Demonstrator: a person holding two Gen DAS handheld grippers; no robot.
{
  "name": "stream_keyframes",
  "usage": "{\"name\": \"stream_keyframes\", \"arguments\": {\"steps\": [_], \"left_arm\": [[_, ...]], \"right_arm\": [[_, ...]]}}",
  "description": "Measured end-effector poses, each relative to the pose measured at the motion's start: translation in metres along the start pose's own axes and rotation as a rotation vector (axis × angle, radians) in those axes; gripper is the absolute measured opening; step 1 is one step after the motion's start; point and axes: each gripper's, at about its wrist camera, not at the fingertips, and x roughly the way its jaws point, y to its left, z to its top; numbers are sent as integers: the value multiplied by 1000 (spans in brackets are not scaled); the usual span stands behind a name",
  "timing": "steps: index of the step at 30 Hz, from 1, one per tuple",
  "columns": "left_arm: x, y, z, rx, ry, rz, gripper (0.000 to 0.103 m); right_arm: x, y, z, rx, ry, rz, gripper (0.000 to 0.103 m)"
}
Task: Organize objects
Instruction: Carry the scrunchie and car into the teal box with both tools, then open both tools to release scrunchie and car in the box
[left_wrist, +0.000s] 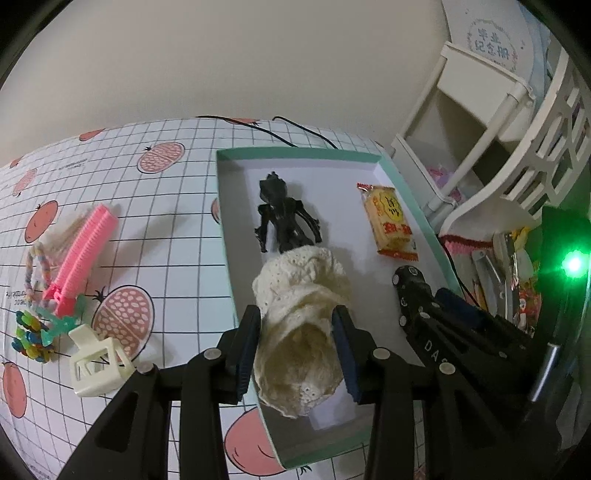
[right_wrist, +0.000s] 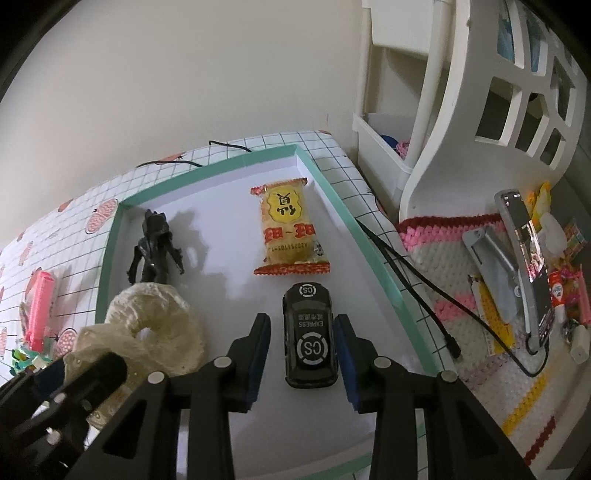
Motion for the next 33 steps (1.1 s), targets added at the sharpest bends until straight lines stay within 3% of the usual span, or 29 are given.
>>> {"name": "stream_keyframes", "arguments": {"steps": [4,5,6,9,14,17,21,24,31,33], "left_arm": [[-3,9,4,-37,-20,17,43],[-4,11,4,-48,-24,18,47],[-5,14,5,-66,-28,23,52],[-5,22,4,-104,-23,35,53],[-2,29,3,-123,-18,71,55],[-4,32,2,-128,-25,85,70],[-4,34,2,-130,-30,90,73],[-4,35,2,-135,-34,88,81],[-4,36,2,-131,-32,92,89],[-4,36,1,-132,-37,92,96]], "right_arm": [[1,0,-1,2,7,2,39],[1,0,-1,2,5,6,40],[1,0,0,2,4,11,46],[0,4,0,-12,-4,31,62],[0,13,-1,-42,-9,46,72],[1,16,-2,-51,-11,55,80],[1,19,-4,-61,-19,45,95],[1,19,-4,-57,-19,42,98],[2,18,-5,-59,-21,31,101],[2,18,-4,-57,-21,31,101]]}}
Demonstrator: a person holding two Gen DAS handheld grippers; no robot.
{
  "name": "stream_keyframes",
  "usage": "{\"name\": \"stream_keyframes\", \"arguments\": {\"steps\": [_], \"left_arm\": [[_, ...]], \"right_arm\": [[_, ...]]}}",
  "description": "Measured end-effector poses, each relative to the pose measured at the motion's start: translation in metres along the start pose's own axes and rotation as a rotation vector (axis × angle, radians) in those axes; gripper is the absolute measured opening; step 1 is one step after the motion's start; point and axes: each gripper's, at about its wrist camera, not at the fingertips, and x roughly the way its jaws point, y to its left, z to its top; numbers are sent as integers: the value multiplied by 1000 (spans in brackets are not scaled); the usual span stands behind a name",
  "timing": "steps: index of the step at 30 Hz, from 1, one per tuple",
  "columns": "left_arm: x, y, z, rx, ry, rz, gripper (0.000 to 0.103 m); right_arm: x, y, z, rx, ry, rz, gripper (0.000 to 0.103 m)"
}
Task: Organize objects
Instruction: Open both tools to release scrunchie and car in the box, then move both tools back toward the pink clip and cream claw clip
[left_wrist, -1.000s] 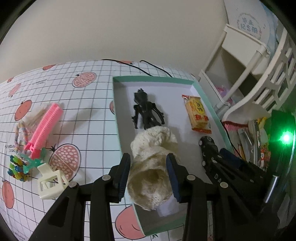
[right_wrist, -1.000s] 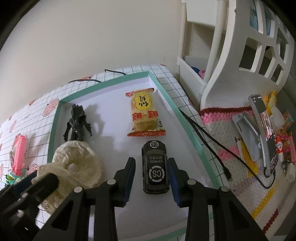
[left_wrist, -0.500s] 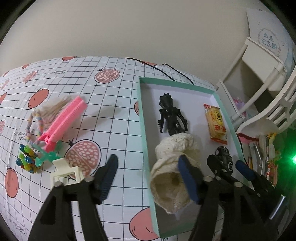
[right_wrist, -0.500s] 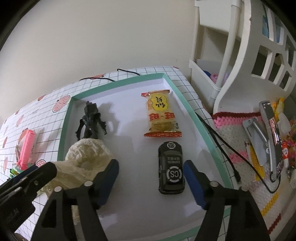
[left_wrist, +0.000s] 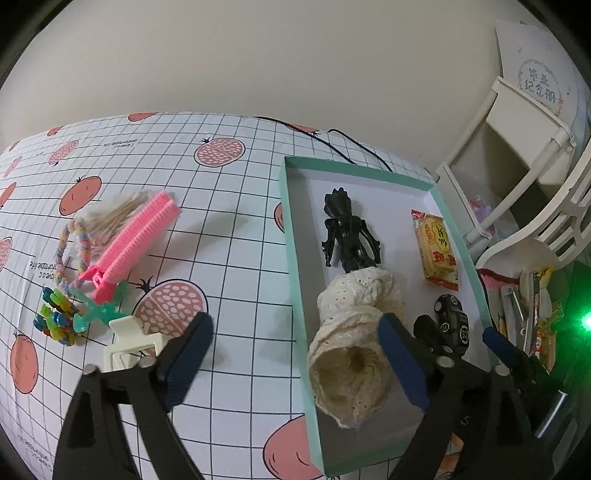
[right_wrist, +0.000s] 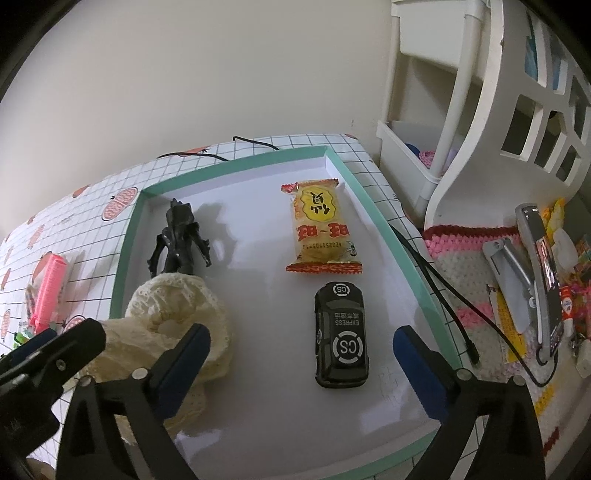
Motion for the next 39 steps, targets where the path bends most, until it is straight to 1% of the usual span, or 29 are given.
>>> {"name": "stream_keyframes", "arguments": {"steps": [6,14,21,26,32,37,39], "left_arm": [[1,-1,-2,9,-7,11,98],[-3,7,0,-16,-15,7,99],[-28,27,9,-65,-77,11,99],[-49,51,17,-76,-123,76,99],[-70,90,19,-128,-156,154,99],[-78,116,17,-162,-146,201,99],[-81,128,16,-192,-131,220,99]], "right_arm": [[2,0,-1,-2,5,-4,103],[0,4,0,-5,-5,-12,103],[-27,10,11,17,-104,-3,103],[-44,24,18,12,-152,26,103],[-57,61,17,-65,-168,86,103],[-59,98,11,-140,-153,135,103],[-59,110,7,-159,-148,162,103]]}}
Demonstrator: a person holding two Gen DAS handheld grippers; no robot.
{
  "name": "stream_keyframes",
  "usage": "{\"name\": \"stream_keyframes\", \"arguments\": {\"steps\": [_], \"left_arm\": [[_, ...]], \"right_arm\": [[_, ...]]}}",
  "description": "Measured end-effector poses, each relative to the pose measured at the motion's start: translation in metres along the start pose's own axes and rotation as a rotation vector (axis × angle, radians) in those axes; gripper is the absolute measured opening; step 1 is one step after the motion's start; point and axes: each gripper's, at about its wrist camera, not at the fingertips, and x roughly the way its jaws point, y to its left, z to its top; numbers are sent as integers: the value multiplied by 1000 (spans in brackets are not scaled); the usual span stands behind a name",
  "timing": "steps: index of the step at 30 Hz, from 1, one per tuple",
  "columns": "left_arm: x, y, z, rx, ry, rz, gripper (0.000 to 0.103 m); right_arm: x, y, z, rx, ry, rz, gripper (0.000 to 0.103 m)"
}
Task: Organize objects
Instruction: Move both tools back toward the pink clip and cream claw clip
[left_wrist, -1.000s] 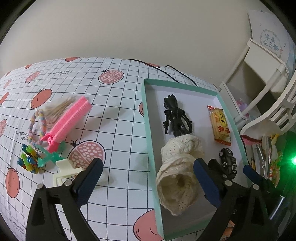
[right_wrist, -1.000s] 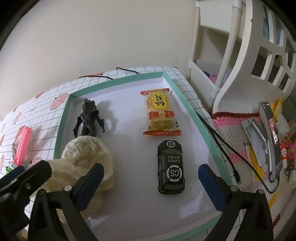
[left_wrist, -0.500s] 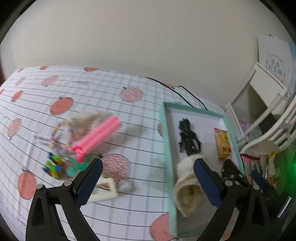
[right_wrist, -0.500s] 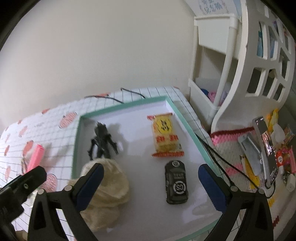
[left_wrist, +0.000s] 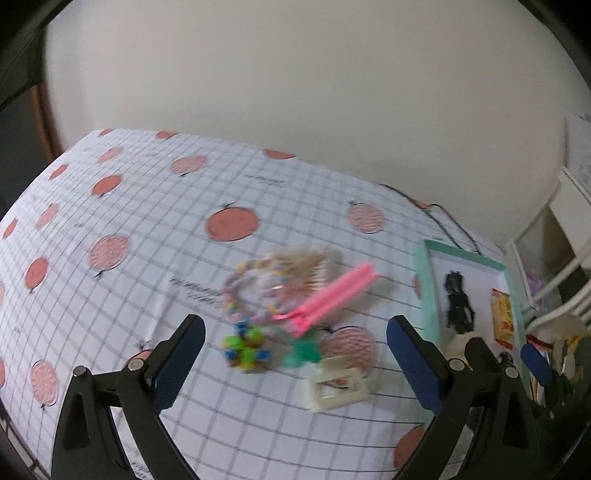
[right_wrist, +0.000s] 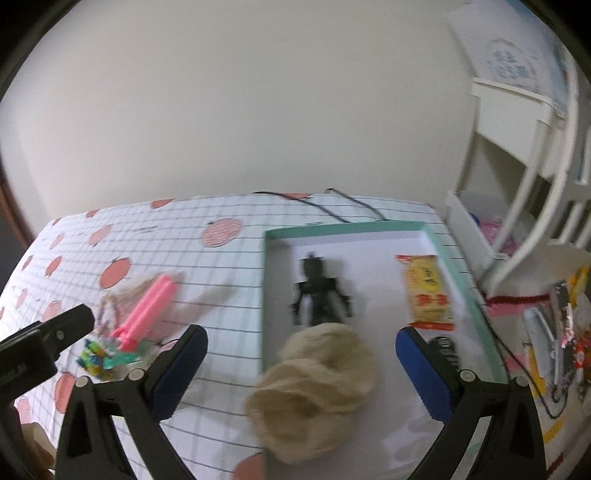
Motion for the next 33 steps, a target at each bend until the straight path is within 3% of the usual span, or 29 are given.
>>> {"name": "stream_keyframes", "arguments": {"steps": [4,10,16,33], "left_arm": [[3,24,1,-46,33,48,99],[7,46,-1,-91,73,51,99],[21,51,-7,-69,148,66,99],[53,46,-22,-22,268,58,98]], "right_arm": [[2,29,-6,-72,18,40,103],[11,67,-17,-171,61,91,103],[27,92,-31,-234,142,108,103],[56,111,-52,-280,270,123,103]]}}
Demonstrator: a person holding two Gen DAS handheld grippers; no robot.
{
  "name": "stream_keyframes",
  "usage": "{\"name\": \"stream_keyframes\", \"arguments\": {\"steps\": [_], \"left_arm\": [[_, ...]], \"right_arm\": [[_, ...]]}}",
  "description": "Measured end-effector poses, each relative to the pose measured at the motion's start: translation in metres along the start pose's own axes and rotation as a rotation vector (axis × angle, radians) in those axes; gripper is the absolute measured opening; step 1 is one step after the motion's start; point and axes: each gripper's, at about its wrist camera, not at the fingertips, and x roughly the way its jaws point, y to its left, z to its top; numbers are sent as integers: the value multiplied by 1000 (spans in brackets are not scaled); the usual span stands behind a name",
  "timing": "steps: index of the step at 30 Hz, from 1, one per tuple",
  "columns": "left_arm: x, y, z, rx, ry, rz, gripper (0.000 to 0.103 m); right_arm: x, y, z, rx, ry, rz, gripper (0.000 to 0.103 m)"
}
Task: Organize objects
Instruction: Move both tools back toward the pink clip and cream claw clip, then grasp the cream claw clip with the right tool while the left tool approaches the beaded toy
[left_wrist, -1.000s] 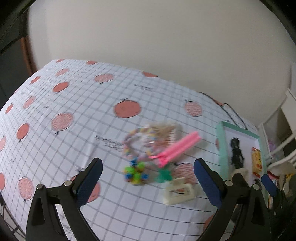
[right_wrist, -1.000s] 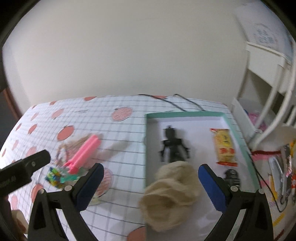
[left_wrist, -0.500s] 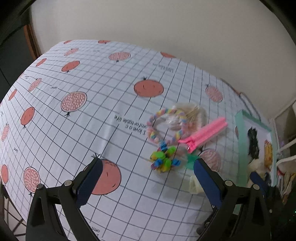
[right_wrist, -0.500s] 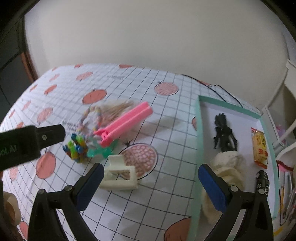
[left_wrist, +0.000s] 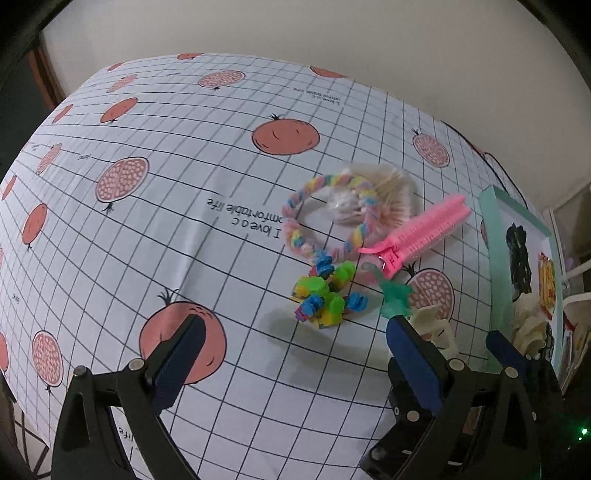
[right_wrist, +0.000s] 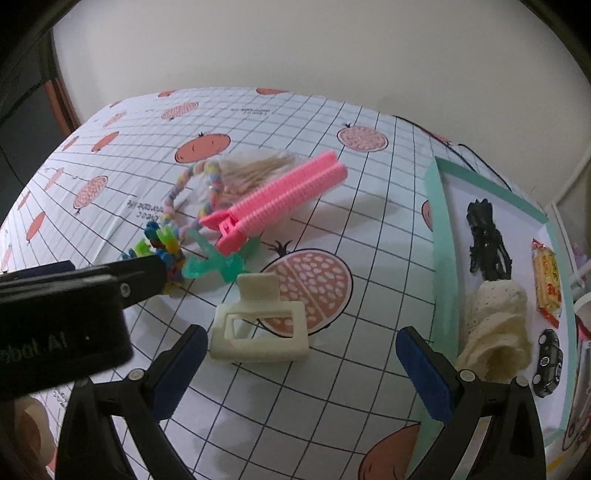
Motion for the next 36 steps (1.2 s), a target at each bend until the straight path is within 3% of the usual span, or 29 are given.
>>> {"name": "stream_keyframes", "arguments": {"steps": [21,26,36], "left_arm": [[4,-9,-1,74,25,35,92],[8,-14,-1,68,16,29,86],[21,-21,4,45,-4,-3,69]], "right_arm": [[15,-4,-1,27,45,18,103],[15,-4,-2,27,46,20,103],[13,-3,-1,23,39,27,93]]}}
